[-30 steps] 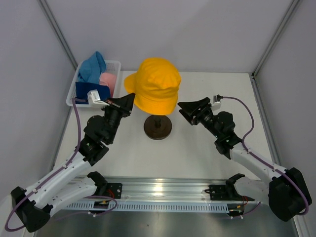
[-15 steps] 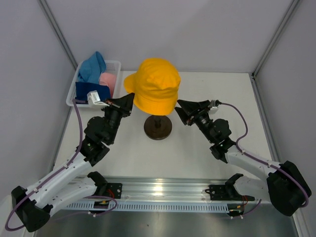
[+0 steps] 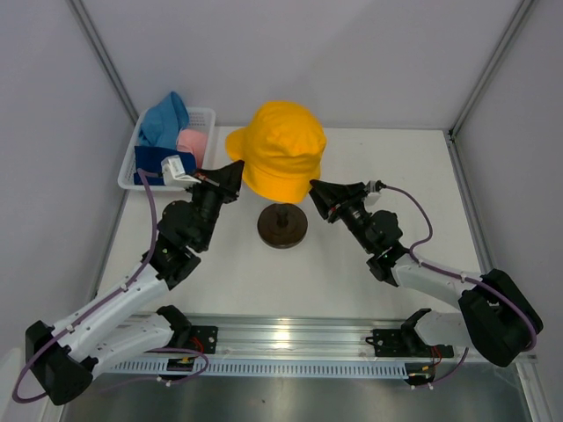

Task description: Stack the hats

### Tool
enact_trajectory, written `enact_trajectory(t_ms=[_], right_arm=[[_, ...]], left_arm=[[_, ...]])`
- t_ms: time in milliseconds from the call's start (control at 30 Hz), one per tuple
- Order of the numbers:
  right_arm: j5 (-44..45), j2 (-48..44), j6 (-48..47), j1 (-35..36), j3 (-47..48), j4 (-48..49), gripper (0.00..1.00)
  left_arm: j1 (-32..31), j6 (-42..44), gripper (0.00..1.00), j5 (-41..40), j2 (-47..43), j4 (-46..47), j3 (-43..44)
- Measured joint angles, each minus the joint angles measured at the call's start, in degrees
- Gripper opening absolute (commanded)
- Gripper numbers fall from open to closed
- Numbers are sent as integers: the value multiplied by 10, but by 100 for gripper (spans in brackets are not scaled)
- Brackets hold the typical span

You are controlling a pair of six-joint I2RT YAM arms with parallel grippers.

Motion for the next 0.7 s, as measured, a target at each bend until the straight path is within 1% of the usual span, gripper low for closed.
enact_trajectory(t_ms=[100, 133, 200, 267, 300, 333, 367, 533, 700], right_arm=[[14, 0, 0, 3, 3, -3, 36], [17, 0, 0, 4, 4, -5, 34], [26, 0, 0, 6, 7, -7, 33], [32, 4, 1, 7, 11, -6, 26], [33, 8, 0, 7, 14, -6, 20], [35, 12, 1, 7, 16, -6, 7], [36, 15, -2, 7, 17, -5, 1], [37, 24, 0, 7, 18, 7, 0], [34, 26, -20, 7, 13, 16, 0]], left_arm=[[0, 1, 1, -2, 2, 3, 0], [0, 1, 1, -2, 2, 4, 0], [0, 1, 1, -3, 5, 6, 0], [0, 1, 1, -4, 9, 7, 2], [0, 1, 1, -4, 10, 6, 5], [0, 1, 1, -5, 12, 6, 6], [0, 1, 1, -7, 13, 6, 7], [-1, 2, 1, -13, 13, 3, 7], [-2, 11, 1, -20, 12, 3, 8]])
